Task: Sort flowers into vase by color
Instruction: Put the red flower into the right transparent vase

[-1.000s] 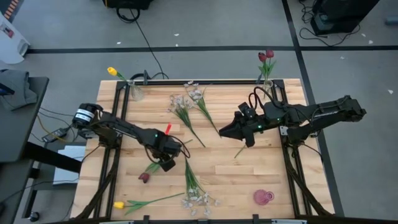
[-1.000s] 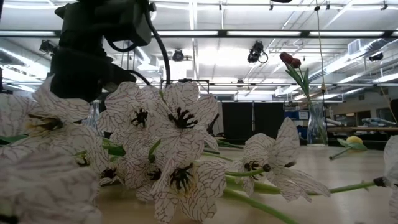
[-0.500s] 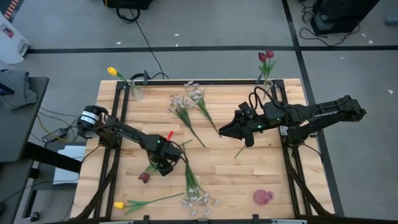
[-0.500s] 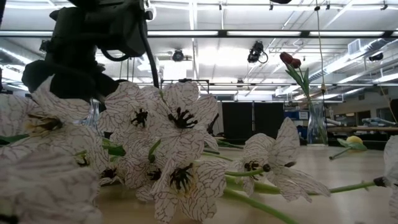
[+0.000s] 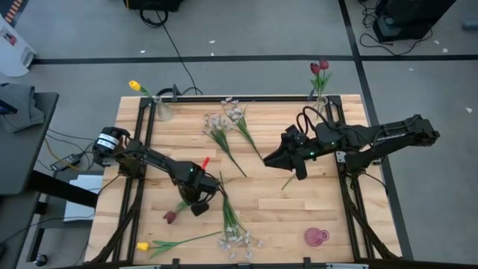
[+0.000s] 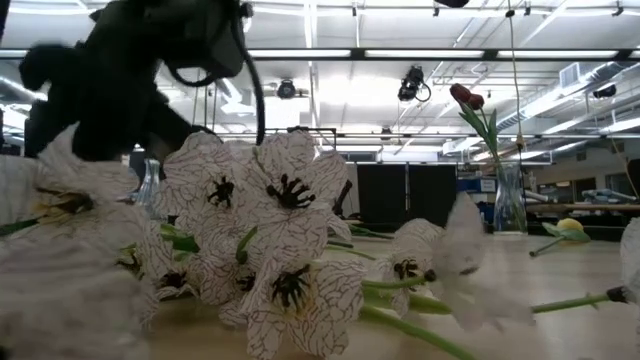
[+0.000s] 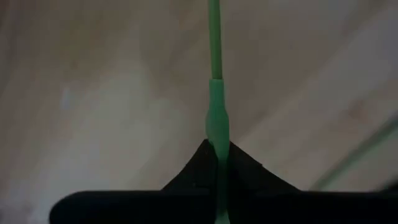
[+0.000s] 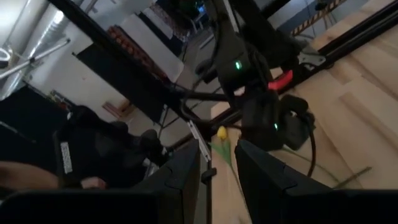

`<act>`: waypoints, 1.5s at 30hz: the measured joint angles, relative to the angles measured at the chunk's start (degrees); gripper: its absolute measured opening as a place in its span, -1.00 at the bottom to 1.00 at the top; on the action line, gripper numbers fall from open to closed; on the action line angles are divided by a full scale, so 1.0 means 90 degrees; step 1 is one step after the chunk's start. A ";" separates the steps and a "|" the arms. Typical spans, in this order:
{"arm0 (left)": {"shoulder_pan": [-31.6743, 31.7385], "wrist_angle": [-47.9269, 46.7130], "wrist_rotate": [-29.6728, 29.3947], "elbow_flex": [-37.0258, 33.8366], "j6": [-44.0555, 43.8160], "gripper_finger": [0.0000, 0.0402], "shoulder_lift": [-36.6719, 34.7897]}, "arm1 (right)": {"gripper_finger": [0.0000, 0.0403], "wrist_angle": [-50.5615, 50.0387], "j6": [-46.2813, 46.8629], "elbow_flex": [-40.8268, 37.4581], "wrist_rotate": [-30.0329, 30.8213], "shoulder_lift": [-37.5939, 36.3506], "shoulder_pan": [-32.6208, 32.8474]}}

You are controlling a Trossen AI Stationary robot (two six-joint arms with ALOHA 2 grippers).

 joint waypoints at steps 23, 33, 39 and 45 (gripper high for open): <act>0.2103 -0.1887 -0.0533 0.3709 -0.0379 -0.93 -0.0006 | -0.42 -0.1859 -0.2154 0.0000 -0.0176 -0.0004 0.0000; 0.2668 0.1830 0.0189 0.3902 -0.1771 -0.93 -0.0004 | -0.42 -0.4133 -0.4546 0.0210 0.2736 -0.0795 0.0231; 0.2699 0.3806 -0.0041 0.3902 -0.2879 -0.93 -0.0001 | -0.42 -0.4462 -0.6322 0.0953 0.5153 -0.1056 0.0648; 0.2699 0.5884 -0.1125 0.3899 -0.4325 -0.93 -0.0001 | -0.42 -0.4438 -0.6966 0.1120 0.6703 -0.1043 0.0695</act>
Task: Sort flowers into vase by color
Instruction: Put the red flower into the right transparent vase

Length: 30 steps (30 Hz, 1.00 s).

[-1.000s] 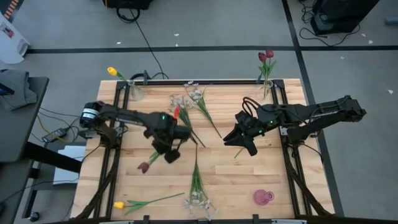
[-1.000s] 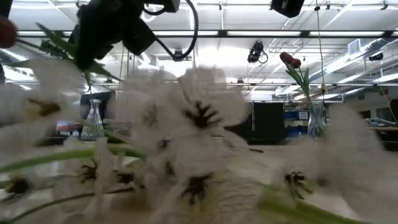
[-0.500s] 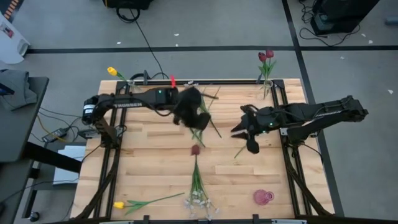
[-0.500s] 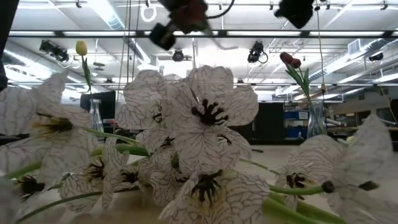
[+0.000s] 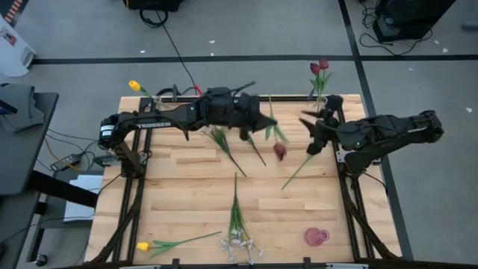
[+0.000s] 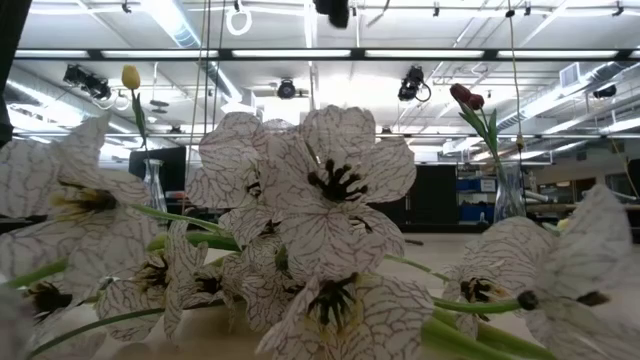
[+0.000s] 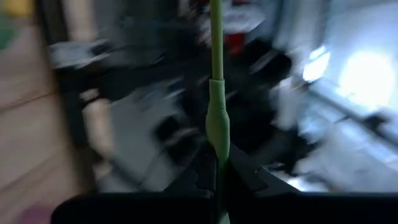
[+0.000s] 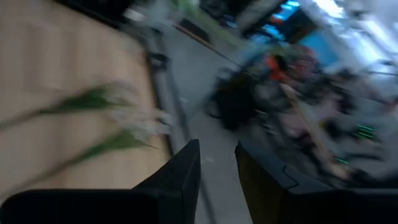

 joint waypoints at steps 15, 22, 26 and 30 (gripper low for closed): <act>-0.0490 0.2417 0.0443 -0.0010 -0.1379 -0.93 0.0005 | -0.42 0.1637 -0.0232 0.0000 -0.0579 0.0198 -0.0094; -0.0764 0.2420 0.1035 -0.0010 -0.2700 -0.93 0.0005 | -0.42 0.0965 -0.1067 0.0000 -0.1957 0.0081 0.0252; -0.0761 0.2298 0.0694 -0.0010 -0.2780 -0.93 0.0005 | -0.42 0.0273 -0.1108 -0.0002 -0.1300 -0.0154 0.0538; -0.0810 0.1638 0.0304 -0.0007 -0.3159 -0.93 -0.0002 | -0.42 0.0765 -0.1570 0.0000 -0.1137 -0.0356 0.0828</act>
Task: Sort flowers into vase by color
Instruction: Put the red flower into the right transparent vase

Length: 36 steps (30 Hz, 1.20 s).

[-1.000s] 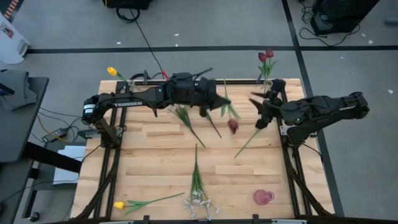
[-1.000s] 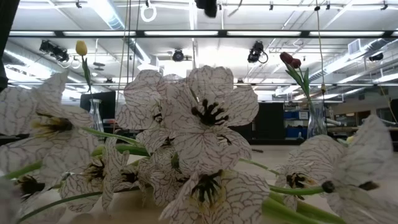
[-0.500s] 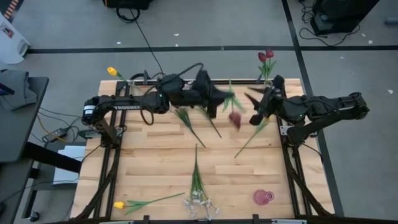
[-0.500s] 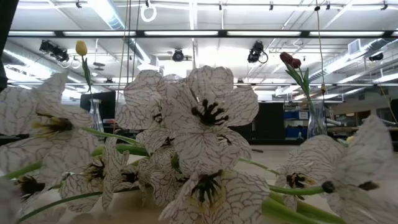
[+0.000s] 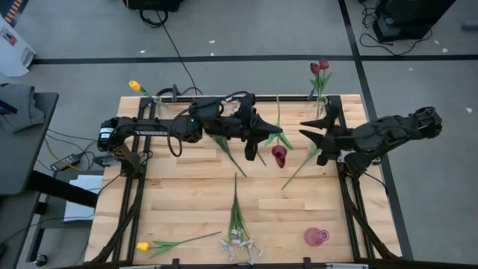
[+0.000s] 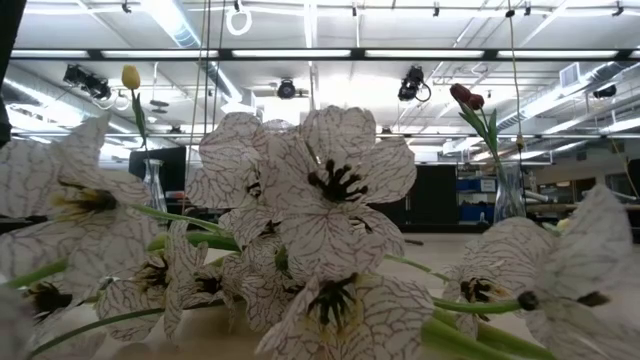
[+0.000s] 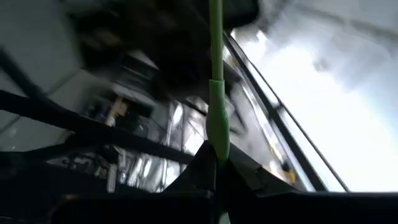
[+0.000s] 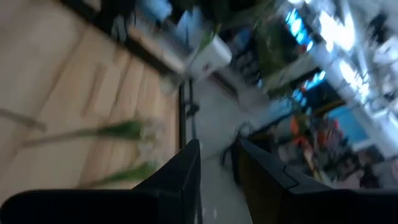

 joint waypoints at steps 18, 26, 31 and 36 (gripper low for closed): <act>-0.0222 0.0564 -0.0719 -0.0002 -0.1250 -0.93 0.0524 | -0.42 0.0845 0.0894 -0.0002 -0.0489 0.0631 0.0131; -0.0288 0.0544 -0.0907 -0.0002 -0.1287 -0.93 0.0534 | -0.42 0.0824 0.0960 -0.0002 -0.0573 0.0641 0.0159; -0.0288 0.0550 -0.1078 -0.0002 -0.1266 -0.93 0.0534 | -0.42 0.0904 0.0781 -0.0002 -0.0505 0.0496 0.0159; -0.0288 0.0544 -0.1181 -0.0002 -0.1233 -0.93 0.0532 | -0.42 0.1137 0.0583 -0.0001 -0.0572 0.0430 0.0080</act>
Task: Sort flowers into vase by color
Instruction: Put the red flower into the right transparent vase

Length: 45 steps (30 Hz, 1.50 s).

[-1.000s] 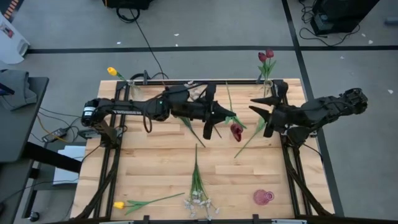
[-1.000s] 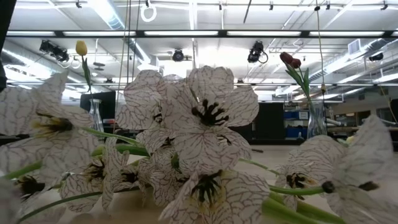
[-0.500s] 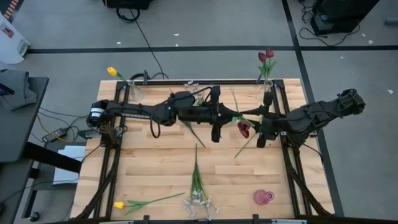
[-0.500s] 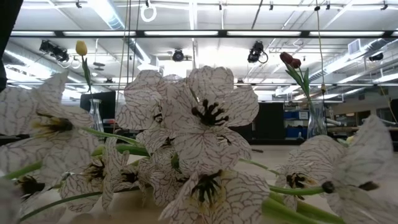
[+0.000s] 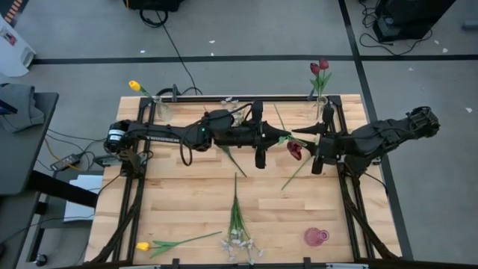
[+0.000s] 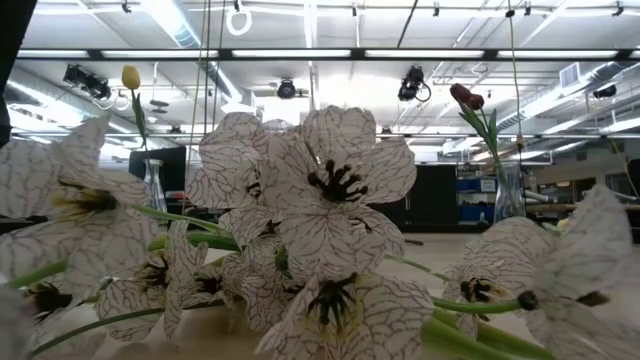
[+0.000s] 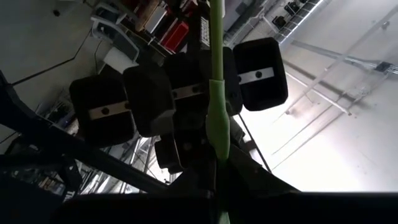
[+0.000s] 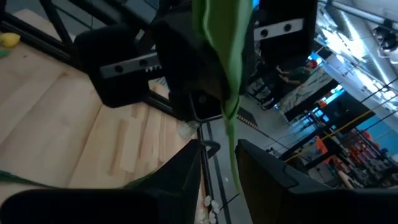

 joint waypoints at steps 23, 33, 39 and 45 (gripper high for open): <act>-0.0005 0.0013 -0.0002 0.0000 0.0008 -0.92 0.0000 | -0.59 0.0505 -0.0079 -0.0002 -0.0785 0.0345 -0.0897; -0.0002 0.0019 0.0000 0.0000 -0.0012 -0.92 0.0000 | -0.82 0.0631 -0.0082 -0.0002 -0.0790 0.0347 -0.0897; 0.0000 0.0134 -0.0016 0.0000 0.0185 -0.91 0.0000 | -0.95 0.0650 -0.0047 -0.0002 -0.0783 0.0345 -0.0894; 0.0109 0.0204 0.0089 0.0000 0.0831 -0.77 0.0000 | -0.95 0.0534 0.0281 0.0001 -0.0776 0.0343 -0.0897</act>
